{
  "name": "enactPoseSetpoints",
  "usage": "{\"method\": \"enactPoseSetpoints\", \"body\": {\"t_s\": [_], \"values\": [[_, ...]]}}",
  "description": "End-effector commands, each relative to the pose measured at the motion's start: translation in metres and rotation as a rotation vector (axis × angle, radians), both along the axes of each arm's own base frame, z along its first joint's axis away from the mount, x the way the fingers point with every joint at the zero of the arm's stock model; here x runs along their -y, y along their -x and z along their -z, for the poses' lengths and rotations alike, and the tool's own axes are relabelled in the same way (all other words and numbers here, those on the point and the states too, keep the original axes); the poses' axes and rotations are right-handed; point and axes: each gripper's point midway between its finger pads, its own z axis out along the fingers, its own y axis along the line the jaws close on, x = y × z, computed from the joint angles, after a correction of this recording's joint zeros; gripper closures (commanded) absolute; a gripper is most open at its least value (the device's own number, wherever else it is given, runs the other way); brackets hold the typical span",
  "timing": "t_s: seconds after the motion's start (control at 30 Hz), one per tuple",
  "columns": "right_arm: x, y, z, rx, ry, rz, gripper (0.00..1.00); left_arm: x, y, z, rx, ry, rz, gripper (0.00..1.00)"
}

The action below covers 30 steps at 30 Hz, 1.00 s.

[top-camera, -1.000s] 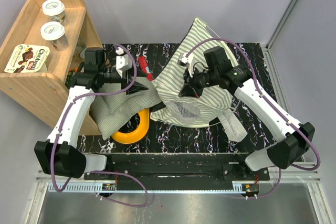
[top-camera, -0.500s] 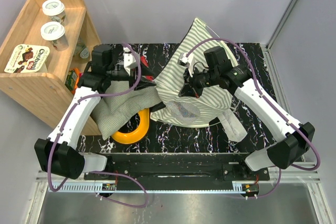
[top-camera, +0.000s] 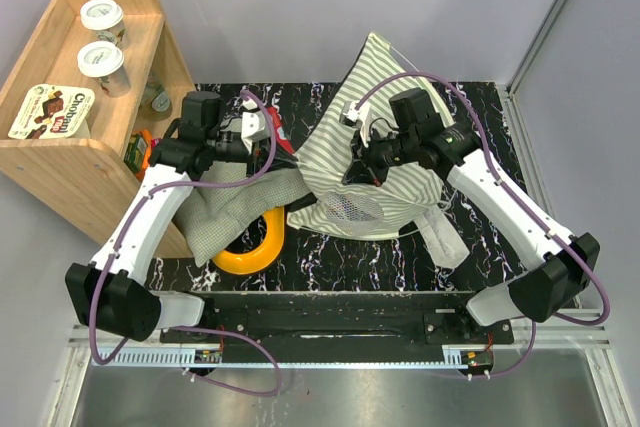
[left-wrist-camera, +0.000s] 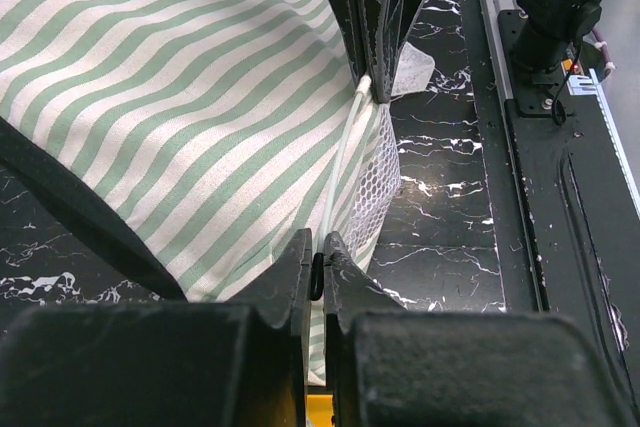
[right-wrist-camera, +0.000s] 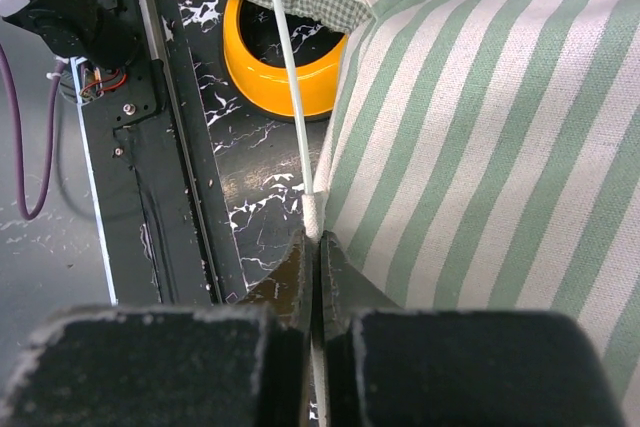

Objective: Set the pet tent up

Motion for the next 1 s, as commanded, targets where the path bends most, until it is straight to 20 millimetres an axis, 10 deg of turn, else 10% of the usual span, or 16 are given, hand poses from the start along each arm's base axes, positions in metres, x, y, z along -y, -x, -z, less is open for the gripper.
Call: {"method": "enactPoseSetpoints", "body": {"t_s": [0.0,0.2,0.73,0.97], "values": [[0.002,-0.01,0.002,-0.005,0.022,0.054,0.93,0.002,-0.004,-0.015,0.075,-0.004,-0.011,1.0],[-0.007,-0.01,-0.019,0.001,-0.043,0.048,0.62,0.008,-0.007,-0.012,0.085,-0.027,-0.023,1.0],[-0.044,-0.006,-0.086,0.3,-0.125,0.07,0.44,0.018,-0.009,-0.008,0.074,-0.043,-0.017,1.0],[-0.046,-0.021,-0.069,0.35,-0.073,0.107,0.48,0.019,-0.009,-0.012,0.073,-0.034,-0.015,1.0]]}}
